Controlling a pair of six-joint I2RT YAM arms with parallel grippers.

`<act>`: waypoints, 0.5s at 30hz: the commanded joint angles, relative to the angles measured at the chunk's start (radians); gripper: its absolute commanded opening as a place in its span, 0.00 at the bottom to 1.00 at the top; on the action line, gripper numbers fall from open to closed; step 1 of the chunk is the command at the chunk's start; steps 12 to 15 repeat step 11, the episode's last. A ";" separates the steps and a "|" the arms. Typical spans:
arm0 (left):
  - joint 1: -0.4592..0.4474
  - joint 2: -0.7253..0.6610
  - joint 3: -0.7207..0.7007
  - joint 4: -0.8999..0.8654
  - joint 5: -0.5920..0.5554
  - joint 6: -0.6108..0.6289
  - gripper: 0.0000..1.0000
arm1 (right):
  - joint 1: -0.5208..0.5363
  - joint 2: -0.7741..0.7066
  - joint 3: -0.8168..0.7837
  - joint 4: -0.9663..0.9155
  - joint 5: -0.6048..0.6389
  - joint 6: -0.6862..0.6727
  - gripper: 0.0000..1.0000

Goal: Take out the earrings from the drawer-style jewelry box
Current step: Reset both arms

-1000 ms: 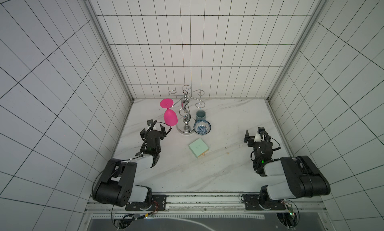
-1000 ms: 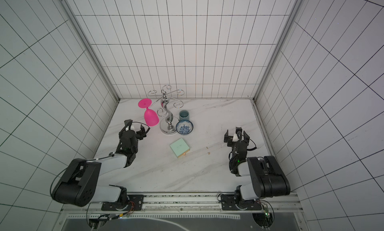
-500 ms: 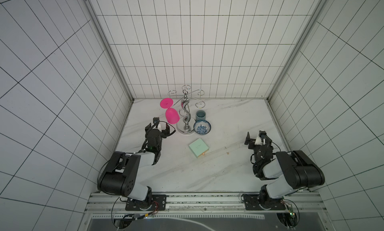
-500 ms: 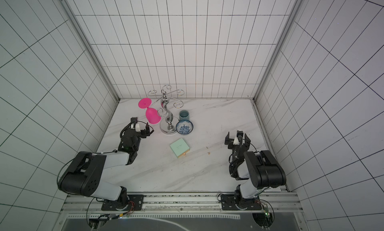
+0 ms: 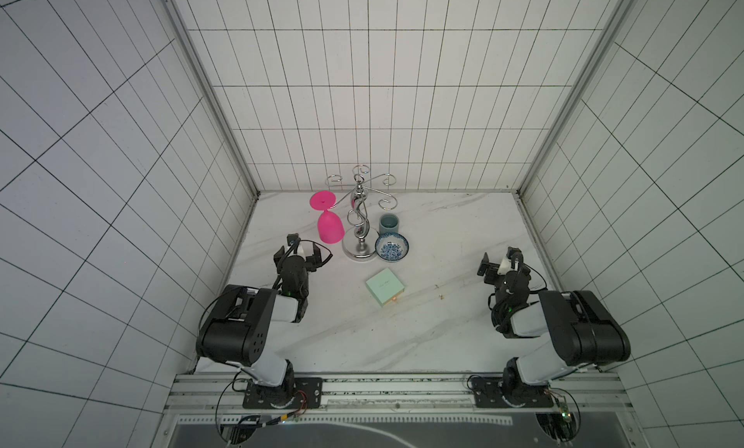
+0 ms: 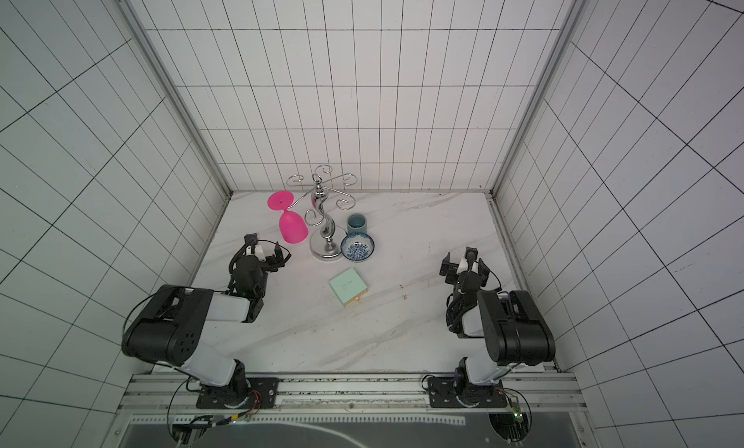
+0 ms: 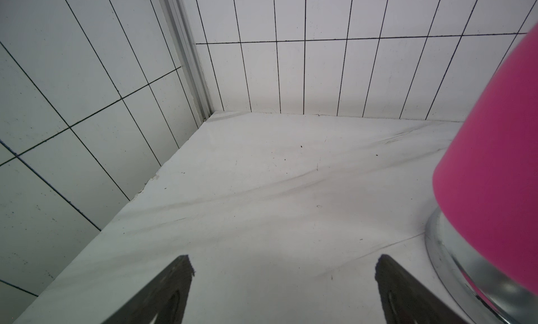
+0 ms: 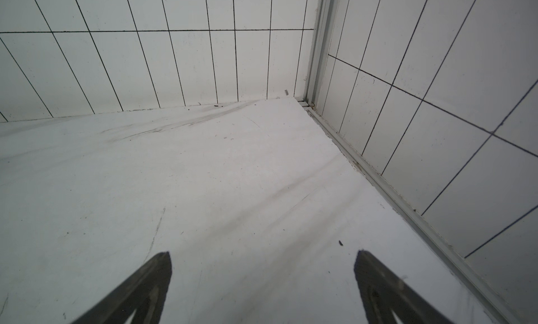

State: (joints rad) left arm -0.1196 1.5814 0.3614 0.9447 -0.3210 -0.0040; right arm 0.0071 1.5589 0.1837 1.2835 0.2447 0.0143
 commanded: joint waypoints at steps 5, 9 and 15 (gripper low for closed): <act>0.002 -0.018 0.007 0.010 -0.009 -0.002 0.98 | -0.007 -0.010 0.052 0.015 -0.010 0.007 0.99; 0.001 -0.018 0.007 0.010 -0.009 -0.002 0.98 | -0.010 -0.007 0.060 0.006 -0.017 0.010 0.99; 0.001 -0.018 0.007 0.010 -0.010 -0.002 0.98 | -0.010 -0.010 0.050 0.024 -0.016 0.009 0.99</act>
